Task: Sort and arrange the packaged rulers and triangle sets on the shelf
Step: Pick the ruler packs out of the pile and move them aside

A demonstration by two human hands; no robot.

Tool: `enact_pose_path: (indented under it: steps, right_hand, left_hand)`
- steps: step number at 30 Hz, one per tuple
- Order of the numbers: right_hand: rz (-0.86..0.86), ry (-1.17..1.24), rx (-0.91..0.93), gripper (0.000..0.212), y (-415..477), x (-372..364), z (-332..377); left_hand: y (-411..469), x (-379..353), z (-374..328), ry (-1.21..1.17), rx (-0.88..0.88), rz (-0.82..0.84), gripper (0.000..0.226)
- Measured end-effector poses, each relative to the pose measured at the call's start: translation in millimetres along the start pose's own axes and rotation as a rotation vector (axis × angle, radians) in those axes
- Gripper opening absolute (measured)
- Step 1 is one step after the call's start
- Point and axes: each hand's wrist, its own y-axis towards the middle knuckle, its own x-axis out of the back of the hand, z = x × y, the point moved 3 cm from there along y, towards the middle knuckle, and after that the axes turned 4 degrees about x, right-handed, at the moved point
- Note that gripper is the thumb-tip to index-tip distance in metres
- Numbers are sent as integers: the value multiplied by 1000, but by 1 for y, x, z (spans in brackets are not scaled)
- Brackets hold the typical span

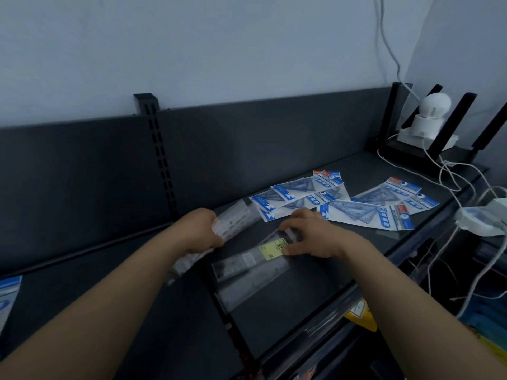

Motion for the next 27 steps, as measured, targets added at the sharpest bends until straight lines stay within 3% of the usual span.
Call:
enact_pose_path:
  steps: [3, 7, 12, 20, 24, 27]
  right_hand:
    - [23, 51, 32, 34, 4, 1, 7]
    - [25, -6, -10, 52, 7, 3, 13]
    - [-4, 90, -81, 25, 4, -3, 12]
    - [-69, 141, -150, 28, -10, -8, 29]
    - [-18, 71, -141, 58, -18, -16, 47]
    - [-21, 31, -144, 56, -21, -20, 62]
  left_hand:
    - [-9, 7, 10, -56, -34, -11, 21]
    - [-22, 8, 18, -149, -37, -22, 20]
    - [-39, 10, 27, -178, -34, -62, 21]
    - [-53, -10, 36, -348, 26, 6, 19]
    - [-50, -21, 40, -390, 73, 26, 14]
    - [-51, -23, 41, -407, 74, 15, 13]
